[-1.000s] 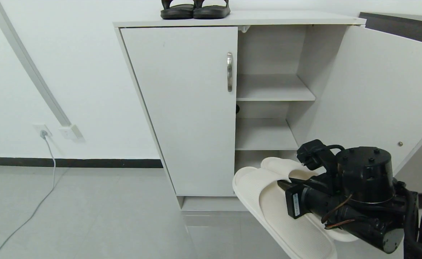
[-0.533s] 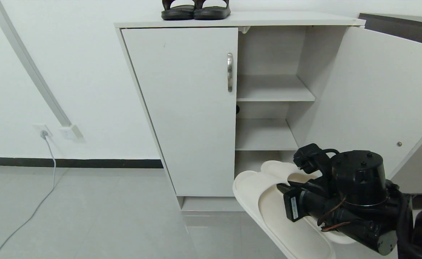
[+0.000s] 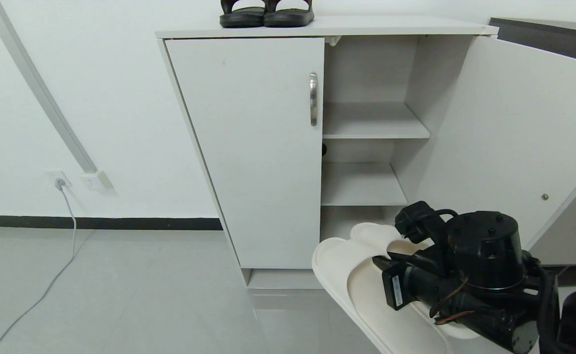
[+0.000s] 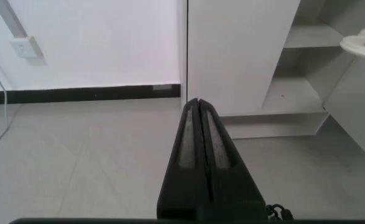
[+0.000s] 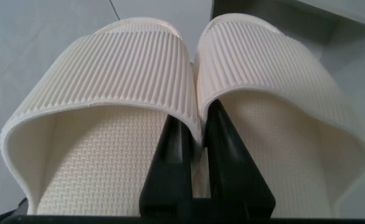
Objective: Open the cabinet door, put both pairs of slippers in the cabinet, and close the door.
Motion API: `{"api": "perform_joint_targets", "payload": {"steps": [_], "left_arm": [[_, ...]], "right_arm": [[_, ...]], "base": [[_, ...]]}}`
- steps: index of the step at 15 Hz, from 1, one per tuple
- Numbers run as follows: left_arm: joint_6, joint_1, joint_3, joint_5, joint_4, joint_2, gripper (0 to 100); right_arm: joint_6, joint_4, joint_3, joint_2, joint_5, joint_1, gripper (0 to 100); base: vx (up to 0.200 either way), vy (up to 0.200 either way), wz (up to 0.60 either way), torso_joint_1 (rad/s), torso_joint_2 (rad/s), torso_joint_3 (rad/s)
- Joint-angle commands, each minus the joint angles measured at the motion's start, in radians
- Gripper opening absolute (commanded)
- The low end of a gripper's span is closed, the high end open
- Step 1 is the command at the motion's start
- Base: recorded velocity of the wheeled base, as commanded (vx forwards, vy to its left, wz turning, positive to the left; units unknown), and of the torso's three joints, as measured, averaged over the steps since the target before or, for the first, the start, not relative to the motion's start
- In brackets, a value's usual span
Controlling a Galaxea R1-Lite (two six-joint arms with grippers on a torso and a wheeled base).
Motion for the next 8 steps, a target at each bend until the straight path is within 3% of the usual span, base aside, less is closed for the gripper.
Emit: {"api": "perform_joint_targets", "payload": {"steps": [1,4,5,8], "left_arm": [[-0.001,0.0,0.004,-0.003,0.0,0.0,0],[-0.006,0.0,0.004,-0.003,0.0,0.0,0],[-0.006,0.0,0.004,-0.003,0.0,0.0,0],[-0.017,0.0,0.004,-0.001,0.0,0.0,0]], "right_arm": [[0.0,-0.009,-0.009,0.017,-0.015,0.013,0],[0.011,-0.048,-0.078,0.097,-0.143,0.016,0],[0.011,-0.048,-0.078,0.097,-0.143,0.016,0],[0.078,-0.048,-0.24,0.247,-0.371,0.022,0]], "base": [[0.0,0.0,0.0,0.0,0.0,0.0],[0.0,0.0,0.0,0.0,0.0,0.0],[0.0,0.0,0.0,0.0,0.0,0.0],[0.0,0.0,0.0,0.0,0.0,0.0]]}}
